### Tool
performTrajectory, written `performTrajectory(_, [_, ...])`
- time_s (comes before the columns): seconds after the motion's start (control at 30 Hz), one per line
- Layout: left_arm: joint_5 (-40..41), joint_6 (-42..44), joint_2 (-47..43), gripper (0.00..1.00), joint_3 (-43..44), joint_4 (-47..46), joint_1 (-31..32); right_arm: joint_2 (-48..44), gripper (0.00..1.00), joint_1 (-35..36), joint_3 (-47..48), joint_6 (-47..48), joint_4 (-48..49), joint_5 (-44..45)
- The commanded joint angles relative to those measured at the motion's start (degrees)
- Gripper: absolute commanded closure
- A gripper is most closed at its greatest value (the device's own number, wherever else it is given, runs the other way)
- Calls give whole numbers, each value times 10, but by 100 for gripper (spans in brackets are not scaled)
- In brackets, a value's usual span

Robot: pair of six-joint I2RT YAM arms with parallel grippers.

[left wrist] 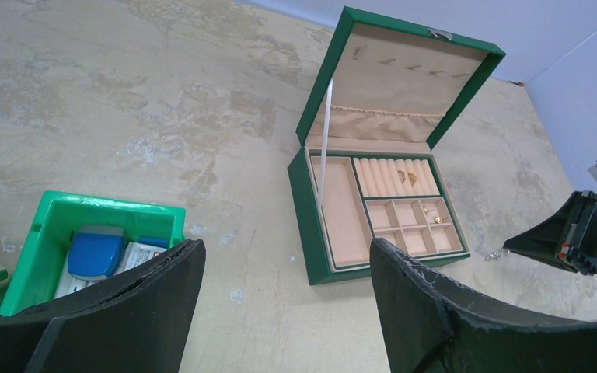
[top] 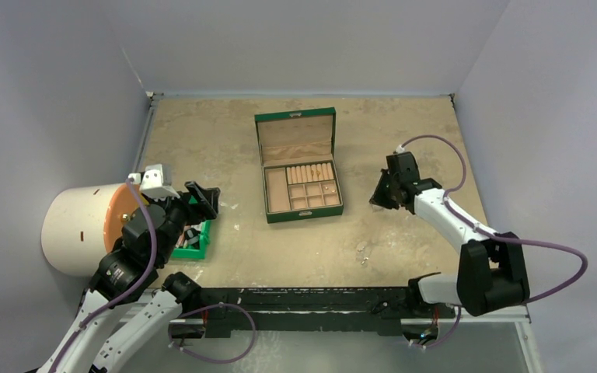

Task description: Organize the mixed jewelry

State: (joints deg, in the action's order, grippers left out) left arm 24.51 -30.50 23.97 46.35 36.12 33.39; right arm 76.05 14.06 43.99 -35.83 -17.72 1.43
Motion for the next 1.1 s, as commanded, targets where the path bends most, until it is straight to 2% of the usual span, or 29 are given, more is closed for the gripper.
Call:
performTrajectory(0.0, [7,-3,-5,23,1,-19,-4,-30,98,15,52,3,-25,-13])
performTrajectory(0.3, [8,-3,-7,23,1,-19,-3,-21,98,101,152,-15,-58,11])
performTrajectory(0.7, [9,-3,-11,23,1,-19,-4,93,98,195,254,-26,-41,28])
performTrajectory(1.07, [10,-3,-12,23,1,-19,-3,186,97,230,291,-34,-24,36])
